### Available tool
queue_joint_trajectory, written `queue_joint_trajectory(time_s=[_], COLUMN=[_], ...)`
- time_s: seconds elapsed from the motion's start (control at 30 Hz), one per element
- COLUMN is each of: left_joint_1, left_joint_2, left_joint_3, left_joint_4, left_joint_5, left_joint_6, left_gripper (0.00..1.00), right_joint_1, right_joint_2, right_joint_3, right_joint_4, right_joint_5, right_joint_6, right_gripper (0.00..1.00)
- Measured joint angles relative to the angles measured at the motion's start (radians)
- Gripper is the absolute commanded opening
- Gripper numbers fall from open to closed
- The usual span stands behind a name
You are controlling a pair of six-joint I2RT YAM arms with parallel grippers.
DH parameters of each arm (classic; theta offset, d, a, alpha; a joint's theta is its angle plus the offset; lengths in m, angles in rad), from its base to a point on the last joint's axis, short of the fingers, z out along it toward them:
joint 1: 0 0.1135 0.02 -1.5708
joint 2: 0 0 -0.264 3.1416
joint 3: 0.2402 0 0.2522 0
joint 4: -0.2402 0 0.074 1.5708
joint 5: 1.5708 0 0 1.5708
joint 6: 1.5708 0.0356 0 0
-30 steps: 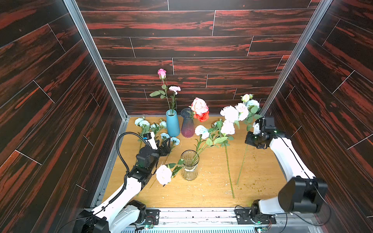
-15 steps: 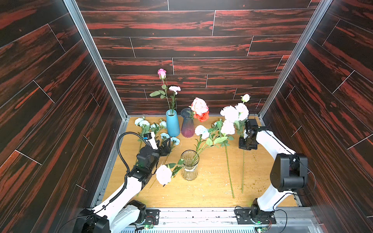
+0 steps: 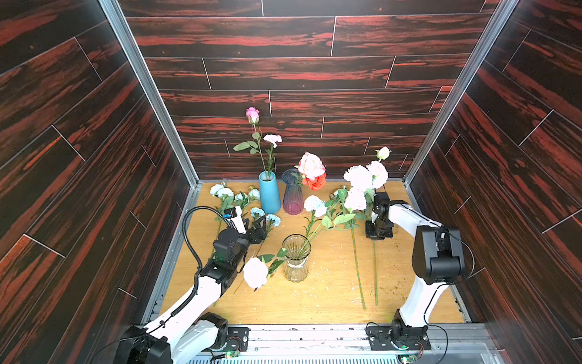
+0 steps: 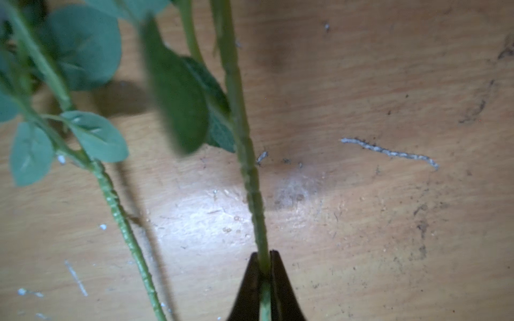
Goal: Pick out blue flowers from the vase
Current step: Place the flower at the center of the board.
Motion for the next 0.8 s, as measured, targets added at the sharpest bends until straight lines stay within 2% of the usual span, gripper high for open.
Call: queue_joint_trajectory(time_s=[0.13,0.3,0.43,0.57,0.8], left_joint_1=[0.000,0.000,0.000,0.000,0.000], left_joint_2=[0.000,0.000,0.000,0.000,0.000], left_joint_3=[0.000,0.000,0.000,0.000,0.000], left_joint_4=[0.000,0.000,-0.002,-0.005,-0.007], left_joint_5=[0.000,0.000,-0.002,-0.005,-0.008], left_joint_6=[0.000,0.000,0.000,0.001,0.004], left_gripper=[0.79,0.79,0.79,0.79,0.79], right_joint_1=[0.000,0.016,0.078,0.168,0.260], right_joint_2=[-0.002,-0.096,-0.289,-0.534,-0.889], right_joint_3=[0.000,-0.007,-0.031,-0.122,-0.388], right_joint_4=[0.013,0.022,0.056,0.143,0.340], right_joint_5=[0.007,0.030,0.045,0.016,-0.186], right_joint_6=[-0.002,0.007,0.016,0.032,0.093], right_gripper=[0.35,0.42,0.43,0.42,0.36])
